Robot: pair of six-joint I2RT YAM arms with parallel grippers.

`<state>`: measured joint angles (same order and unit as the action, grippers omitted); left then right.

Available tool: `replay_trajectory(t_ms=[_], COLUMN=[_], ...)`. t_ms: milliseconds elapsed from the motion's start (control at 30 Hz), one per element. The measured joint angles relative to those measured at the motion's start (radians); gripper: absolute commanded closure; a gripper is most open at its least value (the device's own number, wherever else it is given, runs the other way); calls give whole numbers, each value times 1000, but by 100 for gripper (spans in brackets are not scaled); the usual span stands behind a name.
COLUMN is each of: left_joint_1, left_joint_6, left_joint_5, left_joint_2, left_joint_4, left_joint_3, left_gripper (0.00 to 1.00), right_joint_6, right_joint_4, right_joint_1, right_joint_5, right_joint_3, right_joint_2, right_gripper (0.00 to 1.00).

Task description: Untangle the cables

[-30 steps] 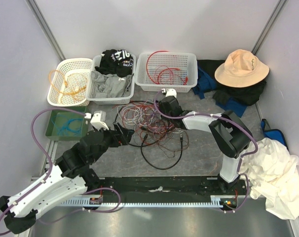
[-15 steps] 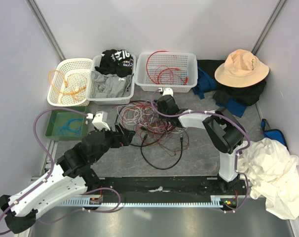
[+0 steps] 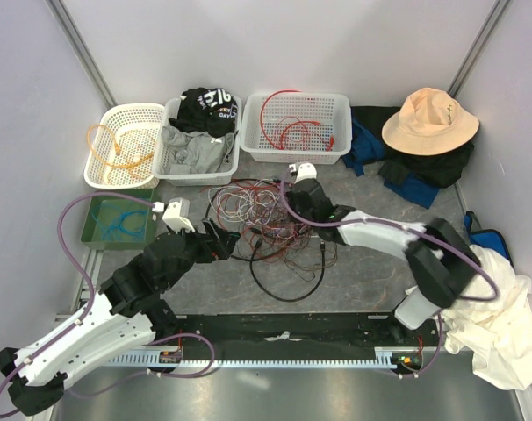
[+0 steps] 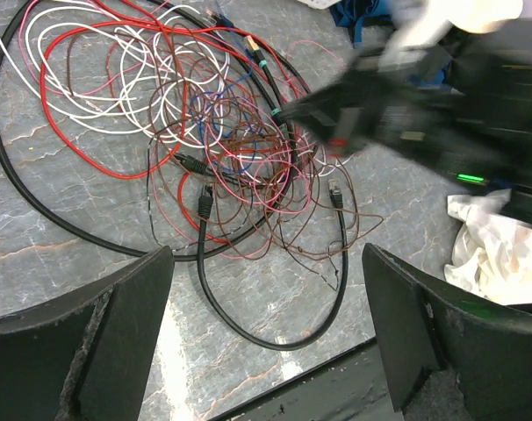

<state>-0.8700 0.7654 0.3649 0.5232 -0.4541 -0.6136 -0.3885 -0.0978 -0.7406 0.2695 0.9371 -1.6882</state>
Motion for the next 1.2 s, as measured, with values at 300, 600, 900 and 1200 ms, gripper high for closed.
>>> replay_trajectory(t_ms=[300, 600, 900, 1200], left_joint_1=[0, 0, 0, 0], left_joint_6=[-2, -41, -76, -68], left_joint_5=[28, -29, -143, -141], left_joint_2=[2, 8, 101, 91], left_joint_4=[1, 230, 546, 575], left_joint_3=[-11, 44, 152, 160], left_gripper=[7, 3, 4, 0], right_joint_6=[18, -11, -30, 31], right_joint_4=[82, 189, 277, 334], right_joint_1=[-72, -76, -79, -80], right_joint_5=[14, -55, -110, -90], right_joint_3=[50, 92, 220, 744], right_joint_2=[489, 612, 639, 534], right_gripper=[100, 100, 100, 100])
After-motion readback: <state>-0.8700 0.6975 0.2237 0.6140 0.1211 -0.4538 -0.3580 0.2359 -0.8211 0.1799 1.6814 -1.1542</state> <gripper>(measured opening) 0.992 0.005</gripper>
